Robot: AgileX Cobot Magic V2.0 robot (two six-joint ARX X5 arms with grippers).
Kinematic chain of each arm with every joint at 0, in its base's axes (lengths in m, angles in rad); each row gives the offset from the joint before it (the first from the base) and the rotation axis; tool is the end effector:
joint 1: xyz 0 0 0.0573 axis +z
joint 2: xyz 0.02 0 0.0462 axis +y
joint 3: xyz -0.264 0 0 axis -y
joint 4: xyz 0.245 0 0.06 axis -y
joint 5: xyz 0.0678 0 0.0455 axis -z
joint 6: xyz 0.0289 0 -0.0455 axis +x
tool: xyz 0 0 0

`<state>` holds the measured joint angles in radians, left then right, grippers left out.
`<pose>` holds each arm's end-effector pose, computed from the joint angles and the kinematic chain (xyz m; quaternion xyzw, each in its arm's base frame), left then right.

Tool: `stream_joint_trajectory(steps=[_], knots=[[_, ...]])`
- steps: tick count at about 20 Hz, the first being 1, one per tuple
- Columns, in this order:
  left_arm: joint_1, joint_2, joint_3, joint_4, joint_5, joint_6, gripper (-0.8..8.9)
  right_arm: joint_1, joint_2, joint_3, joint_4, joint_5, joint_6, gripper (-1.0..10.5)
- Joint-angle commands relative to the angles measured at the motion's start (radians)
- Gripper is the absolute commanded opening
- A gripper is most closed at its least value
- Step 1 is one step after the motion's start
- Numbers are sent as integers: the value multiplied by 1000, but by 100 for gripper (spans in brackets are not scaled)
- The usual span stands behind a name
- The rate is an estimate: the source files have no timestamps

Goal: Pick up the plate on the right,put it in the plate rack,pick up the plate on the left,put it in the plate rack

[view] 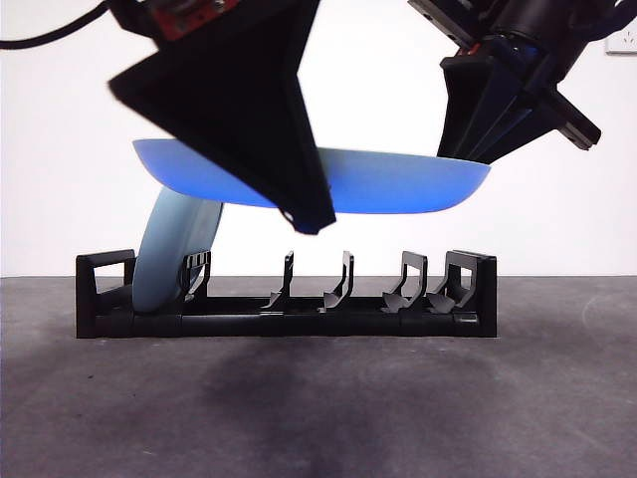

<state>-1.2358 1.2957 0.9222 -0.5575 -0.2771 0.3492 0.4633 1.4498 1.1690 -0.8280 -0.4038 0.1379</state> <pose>0.0914 -0.2386 0.2474 0.4411 0.2499 -0.4626 0.7273 0.2474 0.1363 0.2708 0.0375 0.5496 0.3201 0.7708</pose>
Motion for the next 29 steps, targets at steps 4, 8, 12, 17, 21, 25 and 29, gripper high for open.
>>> stream_joint_trajectory(steps=[4, 8, 12, 17, 21, 25, 29], knots=[[-2, 3, 3, 5, 0, 48, -8, 0, -3, 0, 5, -9, -17, -12], [-2, 3, 3, 12, 0, 47, -8, -11, -9, 0, 3, -10, -19, 10], [-3, 3, 3, 43, 45, 31, -8, -31, -39, 0, 3, -8, -29, 145], [0, 3, 3, 189, 126, -91, -8, -86, -122, 0, 41, 31, -27, 193], [43, 3, 3, 412, 128, -208, -9, -149, -241, 0, 127, 216, -8, 189], [211, 3, 3, 641, 290, -396, -9, -195, -337, 0, 170, 344, -4, 189], [406, 19, 3, 861, 433, -599, -9, -204, -385, 0, 169, 397, -4, 187]])
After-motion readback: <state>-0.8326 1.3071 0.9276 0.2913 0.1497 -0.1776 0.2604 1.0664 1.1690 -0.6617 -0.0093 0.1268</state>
